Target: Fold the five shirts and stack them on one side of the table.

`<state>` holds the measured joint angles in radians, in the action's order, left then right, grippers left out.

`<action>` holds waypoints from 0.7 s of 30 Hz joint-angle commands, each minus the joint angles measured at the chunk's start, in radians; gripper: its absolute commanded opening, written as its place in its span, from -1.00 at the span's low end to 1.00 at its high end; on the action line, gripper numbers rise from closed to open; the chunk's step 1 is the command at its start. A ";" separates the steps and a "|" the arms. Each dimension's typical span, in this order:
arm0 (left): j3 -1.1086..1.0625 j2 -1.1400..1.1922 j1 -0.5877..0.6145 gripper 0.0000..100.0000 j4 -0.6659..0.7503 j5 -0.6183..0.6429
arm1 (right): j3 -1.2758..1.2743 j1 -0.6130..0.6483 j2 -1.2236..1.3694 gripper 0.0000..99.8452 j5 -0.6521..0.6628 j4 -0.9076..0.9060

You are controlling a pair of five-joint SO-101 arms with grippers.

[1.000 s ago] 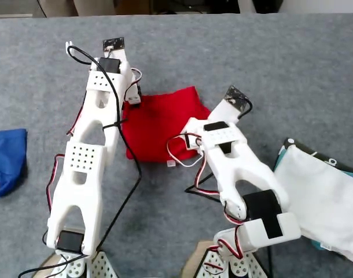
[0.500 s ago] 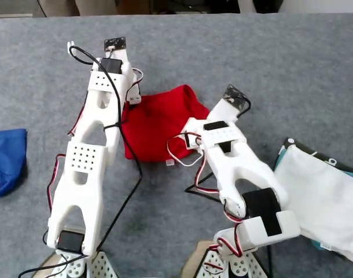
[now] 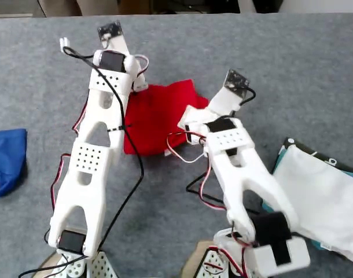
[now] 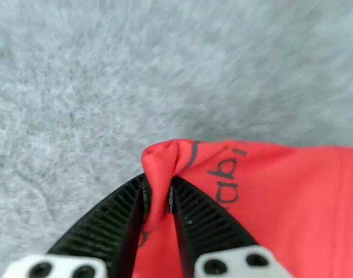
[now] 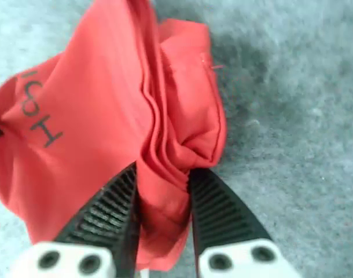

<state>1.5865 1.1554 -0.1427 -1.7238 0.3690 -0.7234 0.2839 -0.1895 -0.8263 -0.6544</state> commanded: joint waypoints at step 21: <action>0.086 -0.374 -0.560 -0.96 -0.003 0.101 | -0.027 -0.664 -1.121 -0.99 0.250 -0.617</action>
<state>1.6249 0.8623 -0.6045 -1.7300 0.4611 -0.7342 -0.2593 -1.1761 -0.6191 -1.2513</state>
